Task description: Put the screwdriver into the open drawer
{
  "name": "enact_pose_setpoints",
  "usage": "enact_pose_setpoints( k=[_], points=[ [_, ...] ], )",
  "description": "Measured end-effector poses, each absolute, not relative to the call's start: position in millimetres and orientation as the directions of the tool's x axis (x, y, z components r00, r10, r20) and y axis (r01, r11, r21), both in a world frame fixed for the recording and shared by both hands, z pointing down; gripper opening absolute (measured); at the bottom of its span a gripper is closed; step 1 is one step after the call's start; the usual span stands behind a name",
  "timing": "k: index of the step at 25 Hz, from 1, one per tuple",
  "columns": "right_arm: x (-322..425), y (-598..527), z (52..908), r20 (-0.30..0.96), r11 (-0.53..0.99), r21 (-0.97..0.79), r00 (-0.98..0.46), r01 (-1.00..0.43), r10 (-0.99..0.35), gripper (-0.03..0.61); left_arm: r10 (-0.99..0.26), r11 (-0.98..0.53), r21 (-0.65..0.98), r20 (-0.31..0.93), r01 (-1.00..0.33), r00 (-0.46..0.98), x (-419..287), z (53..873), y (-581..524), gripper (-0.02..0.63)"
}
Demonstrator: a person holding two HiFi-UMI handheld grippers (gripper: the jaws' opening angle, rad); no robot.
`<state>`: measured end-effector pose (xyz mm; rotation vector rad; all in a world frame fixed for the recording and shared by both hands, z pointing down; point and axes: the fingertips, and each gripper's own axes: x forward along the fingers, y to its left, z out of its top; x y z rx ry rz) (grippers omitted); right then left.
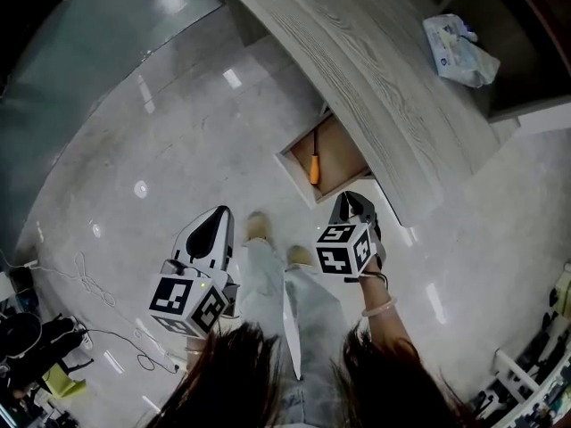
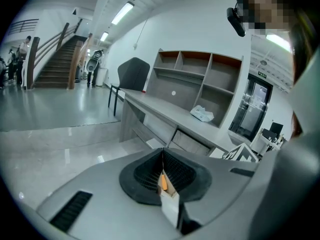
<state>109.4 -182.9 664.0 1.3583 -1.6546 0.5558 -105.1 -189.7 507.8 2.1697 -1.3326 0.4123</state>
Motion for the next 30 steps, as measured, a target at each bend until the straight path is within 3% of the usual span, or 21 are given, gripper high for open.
enact_pose_setpoints(
  k=[14, 30],
  points=[
    [102.1, -146.5, 592.5, 0.797, 0.306, 0.179, -0.044, -0.935, -0.603, 0.026, -0.727, -0.356, 0.301, 0.506, -0.885, 0.465, -86.1, 443.6, -156.6, 0.017],
    [92.0, -122.2, 477.3, 0.692, 0.192, 0.118, -0.058, -0.974, -0.720, 0.026, -0.744, -0.436, 0.293, 0.415, -0.851, 0.524, -76.3, 369.2, -132.5, 0.017]
  ],
)
